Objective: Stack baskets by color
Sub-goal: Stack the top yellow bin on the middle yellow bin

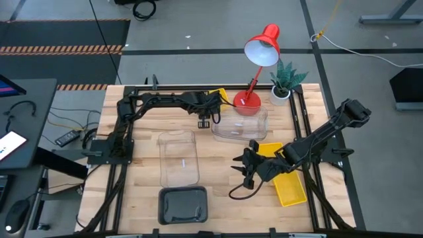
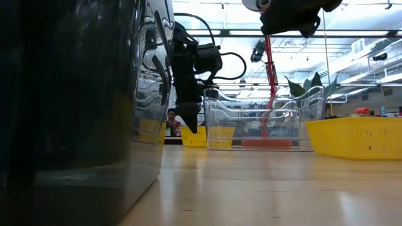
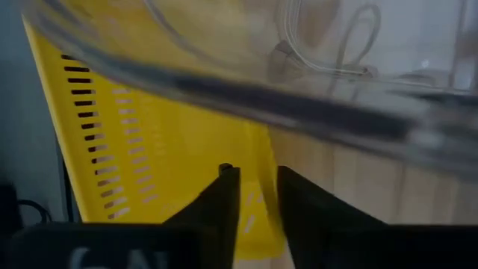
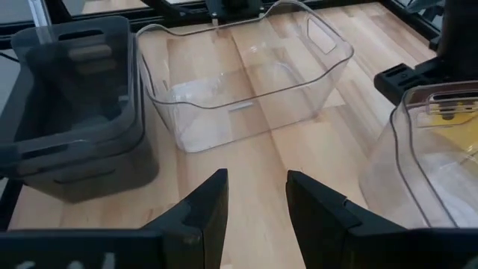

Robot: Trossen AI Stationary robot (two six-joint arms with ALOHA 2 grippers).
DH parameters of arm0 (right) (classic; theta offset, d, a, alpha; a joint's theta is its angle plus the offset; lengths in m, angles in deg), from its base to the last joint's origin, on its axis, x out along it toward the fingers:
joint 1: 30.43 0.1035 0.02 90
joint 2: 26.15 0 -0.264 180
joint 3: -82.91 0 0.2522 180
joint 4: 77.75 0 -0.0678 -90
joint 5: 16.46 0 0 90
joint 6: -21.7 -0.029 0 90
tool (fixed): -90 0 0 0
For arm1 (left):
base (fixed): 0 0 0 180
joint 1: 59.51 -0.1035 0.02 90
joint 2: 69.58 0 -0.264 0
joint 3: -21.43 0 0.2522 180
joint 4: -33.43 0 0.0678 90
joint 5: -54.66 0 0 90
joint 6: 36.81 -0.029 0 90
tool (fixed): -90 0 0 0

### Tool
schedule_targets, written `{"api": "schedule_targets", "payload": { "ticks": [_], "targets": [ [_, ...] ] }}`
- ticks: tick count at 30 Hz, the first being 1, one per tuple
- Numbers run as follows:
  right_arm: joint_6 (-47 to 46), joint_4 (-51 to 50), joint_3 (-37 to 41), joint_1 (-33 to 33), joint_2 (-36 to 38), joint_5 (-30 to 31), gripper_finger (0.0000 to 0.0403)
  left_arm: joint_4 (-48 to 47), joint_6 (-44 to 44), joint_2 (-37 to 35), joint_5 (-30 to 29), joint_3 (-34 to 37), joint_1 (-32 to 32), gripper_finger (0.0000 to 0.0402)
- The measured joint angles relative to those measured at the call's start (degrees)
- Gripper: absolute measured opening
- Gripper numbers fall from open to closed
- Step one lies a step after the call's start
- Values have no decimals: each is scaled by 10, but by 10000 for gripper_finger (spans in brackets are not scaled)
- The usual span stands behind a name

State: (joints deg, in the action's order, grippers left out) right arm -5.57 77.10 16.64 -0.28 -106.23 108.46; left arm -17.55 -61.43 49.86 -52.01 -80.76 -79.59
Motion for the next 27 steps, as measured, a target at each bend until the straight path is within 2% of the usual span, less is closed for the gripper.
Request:
{"api": "schedule_targets", "payload": {
  "ticks": [4, 6, 13, 27],
  "targets": [
    [0, -11, 0, 0, 11, 3, 142, -4, 4, 0, -2, 0, 0, 29],
    [0, -17, 0, 0, 15, 6, 142, -9, 10, 0, -4, 0, 0, 15],
    [2, -30, 0, -3, 30, 14, 142, -55, 33, -23, -25, 1, 0, 15],
    [21, -78, 0, -29, 60, 15, 142, -88, 53, -158, -118, -1, 24, 15]
  ]
}}
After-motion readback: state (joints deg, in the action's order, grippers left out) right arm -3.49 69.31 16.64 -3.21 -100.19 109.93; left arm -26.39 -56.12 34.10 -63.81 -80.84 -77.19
